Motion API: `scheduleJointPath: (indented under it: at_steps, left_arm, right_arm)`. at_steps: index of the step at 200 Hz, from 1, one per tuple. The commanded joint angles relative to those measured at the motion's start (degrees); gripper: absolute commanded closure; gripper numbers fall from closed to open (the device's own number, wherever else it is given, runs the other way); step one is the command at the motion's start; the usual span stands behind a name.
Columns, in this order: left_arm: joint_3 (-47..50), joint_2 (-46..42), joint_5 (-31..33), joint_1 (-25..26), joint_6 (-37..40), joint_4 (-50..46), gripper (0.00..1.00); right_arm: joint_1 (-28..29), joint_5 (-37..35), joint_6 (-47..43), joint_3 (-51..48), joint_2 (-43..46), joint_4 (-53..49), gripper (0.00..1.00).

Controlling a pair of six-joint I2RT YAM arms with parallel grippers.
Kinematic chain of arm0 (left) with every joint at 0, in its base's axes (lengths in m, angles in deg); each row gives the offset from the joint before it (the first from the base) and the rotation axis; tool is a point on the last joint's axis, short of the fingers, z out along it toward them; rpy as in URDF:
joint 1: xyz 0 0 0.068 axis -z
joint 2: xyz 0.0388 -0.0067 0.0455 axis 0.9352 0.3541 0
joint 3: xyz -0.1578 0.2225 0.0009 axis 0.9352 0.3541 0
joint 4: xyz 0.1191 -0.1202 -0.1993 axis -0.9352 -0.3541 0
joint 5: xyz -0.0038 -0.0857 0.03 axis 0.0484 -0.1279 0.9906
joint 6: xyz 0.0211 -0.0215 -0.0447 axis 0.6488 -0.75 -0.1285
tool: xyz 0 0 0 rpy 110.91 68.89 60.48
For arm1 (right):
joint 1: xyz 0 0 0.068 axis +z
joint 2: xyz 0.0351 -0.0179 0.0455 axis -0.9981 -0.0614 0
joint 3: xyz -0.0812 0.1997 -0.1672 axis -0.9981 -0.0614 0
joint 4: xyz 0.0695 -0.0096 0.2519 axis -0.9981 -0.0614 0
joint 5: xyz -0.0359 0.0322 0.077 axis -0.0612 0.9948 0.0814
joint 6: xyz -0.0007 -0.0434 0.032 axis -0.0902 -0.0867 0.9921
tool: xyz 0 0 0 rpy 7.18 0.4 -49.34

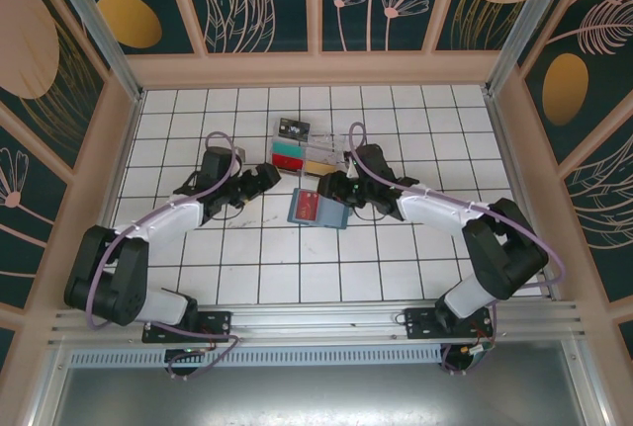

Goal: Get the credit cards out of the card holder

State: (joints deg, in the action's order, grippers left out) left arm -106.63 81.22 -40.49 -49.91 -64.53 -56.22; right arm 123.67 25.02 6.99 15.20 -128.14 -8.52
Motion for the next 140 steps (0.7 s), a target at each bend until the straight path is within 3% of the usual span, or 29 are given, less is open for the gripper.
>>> scheduleJointPath:
  at_steps: [1,35,83,140]
  left_arm:
    - [-1.2,1.2,0.4,1.1,-0.1,0.8,0.11]
    - [-0.8,1.5,0.6,2.0,-0.5,1.3,0.17]
    - [-0.8,3.4,-0.7,3.3,-1.4,1.9,0.37]
    - [-6.3,9.3,-1.9,6.5,0.2,0.8,0.57]
  right_arm:
    - [0.4,-0.7,3.5,1.7,-3.1,1.2,0.59]
    - [0.9,-1.4,2.9,6.0,-8.6,-2.0,0.66]
    - [1.4,-2.6,3.4,9.7,-14.6,-6.0,0.72]
    - [1.3,0.1,4.2,7.9,-15.5,-4.0,0.82]
